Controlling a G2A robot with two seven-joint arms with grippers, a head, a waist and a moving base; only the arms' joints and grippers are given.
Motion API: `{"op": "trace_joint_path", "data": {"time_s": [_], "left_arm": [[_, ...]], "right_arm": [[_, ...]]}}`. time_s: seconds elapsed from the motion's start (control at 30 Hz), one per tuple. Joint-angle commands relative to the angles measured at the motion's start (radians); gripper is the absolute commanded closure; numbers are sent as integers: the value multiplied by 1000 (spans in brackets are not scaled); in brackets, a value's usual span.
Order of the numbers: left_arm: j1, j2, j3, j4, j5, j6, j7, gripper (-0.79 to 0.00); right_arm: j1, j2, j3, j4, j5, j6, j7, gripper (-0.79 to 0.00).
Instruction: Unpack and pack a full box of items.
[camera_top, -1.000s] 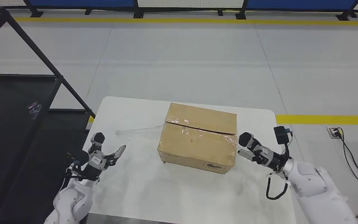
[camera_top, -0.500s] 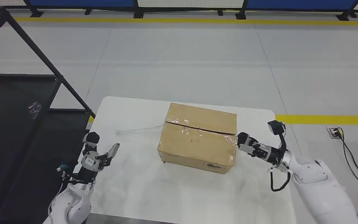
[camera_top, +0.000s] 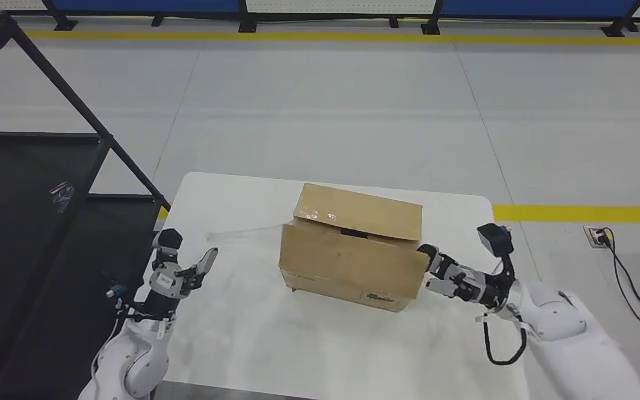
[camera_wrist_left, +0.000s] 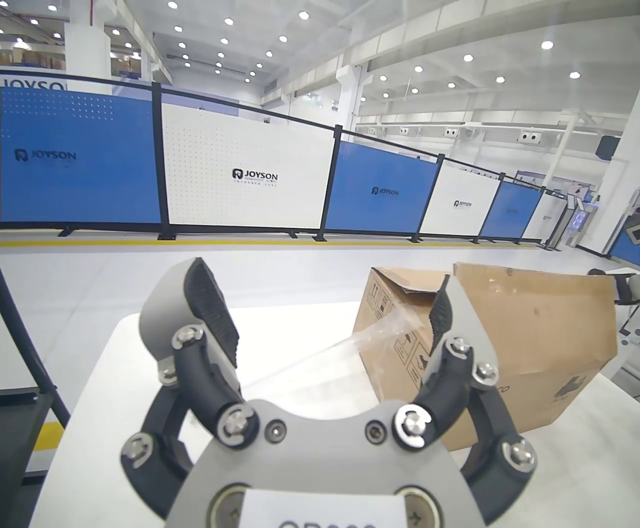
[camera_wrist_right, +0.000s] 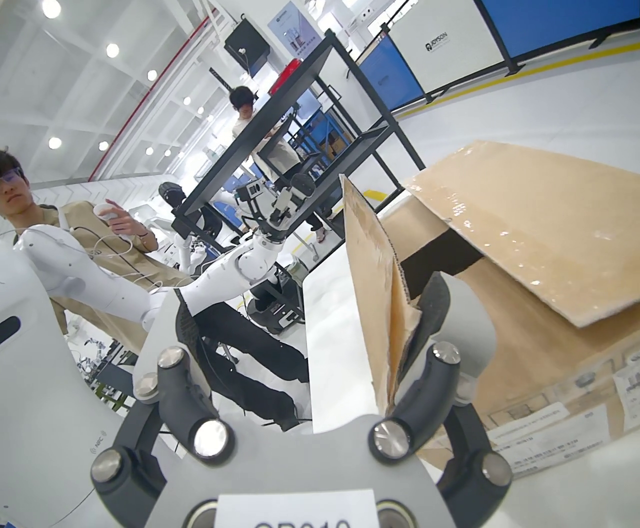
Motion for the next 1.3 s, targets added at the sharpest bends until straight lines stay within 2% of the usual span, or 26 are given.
{"op": "trace_joint_path", "data": {"time_s": [0.0,0.1,0.23,0.53,0.83,1.0,1.27], "left_arm": [[-7,-1,4,4,-3,2,-3,-785],[-19,-2,13,14,29,23,-27,-785],[-47,-6,51,56,112,96,-72,-785],[-128,-22,173,173,231,117,-125,-785],[-190,-39,265,234,290,132,-134,-785],[-203,-45,286,239,299,131,-135,-785],[-210,-46,300,231,320,109,-129,-785]], "right_arm": [[-17,14,2,-40,8,0,0,-785],[-40,34,-2,-95,19,0,0,-785],[-59,63,-21,-154,11,0,0,-785],[-71,131,-103,-214,-79,0,0,-785],[-40,189,-199,-216,-129,0,0,-785],[-9,206,-247,-165,-138,0,0,-785],[56,207,-327,-120,-128,0,0,-785]]}}
